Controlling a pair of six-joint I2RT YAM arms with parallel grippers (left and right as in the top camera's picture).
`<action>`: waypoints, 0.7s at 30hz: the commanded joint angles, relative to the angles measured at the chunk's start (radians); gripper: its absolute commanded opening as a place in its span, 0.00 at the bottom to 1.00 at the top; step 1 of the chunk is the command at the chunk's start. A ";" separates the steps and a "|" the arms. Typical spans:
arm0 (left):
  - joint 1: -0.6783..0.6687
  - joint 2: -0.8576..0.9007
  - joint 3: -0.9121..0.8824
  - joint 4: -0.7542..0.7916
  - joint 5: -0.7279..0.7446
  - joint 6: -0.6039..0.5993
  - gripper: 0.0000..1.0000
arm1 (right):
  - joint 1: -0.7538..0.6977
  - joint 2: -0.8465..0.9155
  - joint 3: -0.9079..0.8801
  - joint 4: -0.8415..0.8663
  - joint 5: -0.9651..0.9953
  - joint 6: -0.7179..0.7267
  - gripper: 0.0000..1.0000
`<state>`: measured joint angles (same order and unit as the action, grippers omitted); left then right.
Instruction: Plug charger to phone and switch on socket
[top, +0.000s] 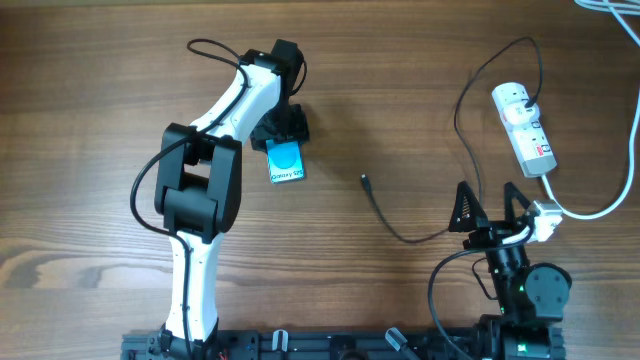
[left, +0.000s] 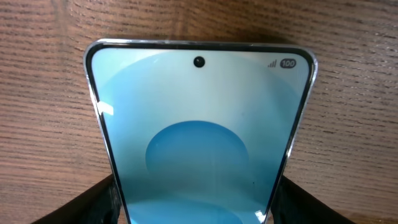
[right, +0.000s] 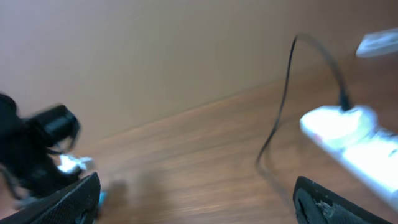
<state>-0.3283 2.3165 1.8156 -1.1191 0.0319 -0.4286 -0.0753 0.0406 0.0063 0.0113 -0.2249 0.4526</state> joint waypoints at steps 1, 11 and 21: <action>-0.001 0.040 -0.037 0.016 0.030 -0.002 0.64 | -0.007 0.079 0.003 0.012 -0.203 0.080 1.00; 0.082 0.040 -0.036 0.026 0.505 0.183 0.59 | -0.007 0.909 0.882 -0.604 -0.362 -0.243 1.00; 0.074 0.040 -0.036 0.008 0.614 0.269 0.60 | 0.357 1.671 0.856 -0.215 -0.562 -0.282 0.85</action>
<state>-0.2348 2.3283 1.7920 -1.1027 0.6159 -0.1917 0.1581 1.5810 0.8711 -0.3168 -0.7498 0.1776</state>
